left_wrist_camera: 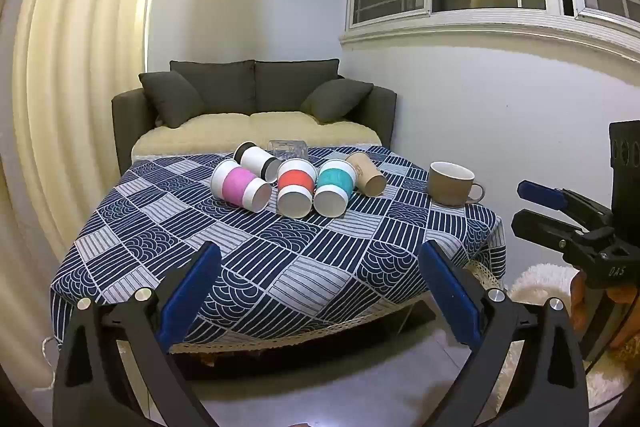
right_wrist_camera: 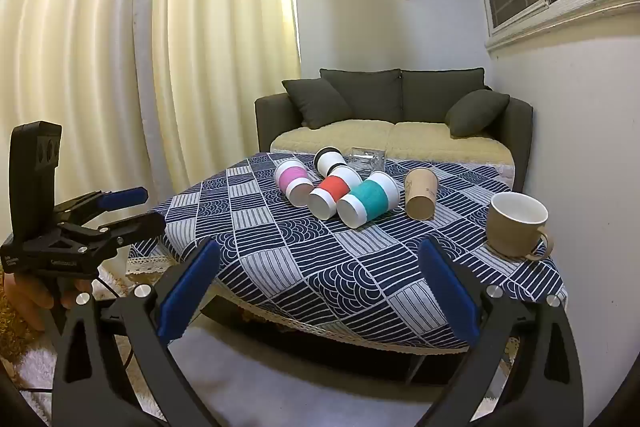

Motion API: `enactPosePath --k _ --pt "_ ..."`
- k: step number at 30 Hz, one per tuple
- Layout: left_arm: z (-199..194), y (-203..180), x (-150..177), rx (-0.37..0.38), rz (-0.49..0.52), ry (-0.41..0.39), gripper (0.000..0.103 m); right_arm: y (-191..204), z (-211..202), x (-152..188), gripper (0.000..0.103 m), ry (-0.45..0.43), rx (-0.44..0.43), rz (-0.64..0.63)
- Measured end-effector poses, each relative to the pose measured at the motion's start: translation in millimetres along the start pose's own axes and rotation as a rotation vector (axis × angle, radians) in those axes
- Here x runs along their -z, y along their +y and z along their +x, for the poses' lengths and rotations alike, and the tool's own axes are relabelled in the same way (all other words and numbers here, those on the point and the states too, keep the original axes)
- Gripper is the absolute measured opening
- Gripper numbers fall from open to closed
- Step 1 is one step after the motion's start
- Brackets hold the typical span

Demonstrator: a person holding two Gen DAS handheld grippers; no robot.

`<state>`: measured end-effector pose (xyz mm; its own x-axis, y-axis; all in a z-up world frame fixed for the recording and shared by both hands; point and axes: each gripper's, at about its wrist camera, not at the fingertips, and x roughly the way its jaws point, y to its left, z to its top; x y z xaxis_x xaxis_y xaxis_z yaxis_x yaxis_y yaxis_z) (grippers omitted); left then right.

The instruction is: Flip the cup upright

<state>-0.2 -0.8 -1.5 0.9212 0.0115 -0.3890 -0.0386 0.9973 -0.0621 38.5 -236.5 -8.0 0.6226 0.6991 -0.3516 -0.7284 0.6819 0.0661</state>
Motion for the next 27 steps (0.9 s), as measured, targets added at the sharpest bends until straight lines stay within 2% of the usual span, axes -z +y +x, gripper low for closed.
enactPosePath --k 27 --pt "1.2 1.2 1.2 0.001 0.005 0.007 0.096 -1.8 0.6 0.9 0.098 0.004 -0.001 -0.001"
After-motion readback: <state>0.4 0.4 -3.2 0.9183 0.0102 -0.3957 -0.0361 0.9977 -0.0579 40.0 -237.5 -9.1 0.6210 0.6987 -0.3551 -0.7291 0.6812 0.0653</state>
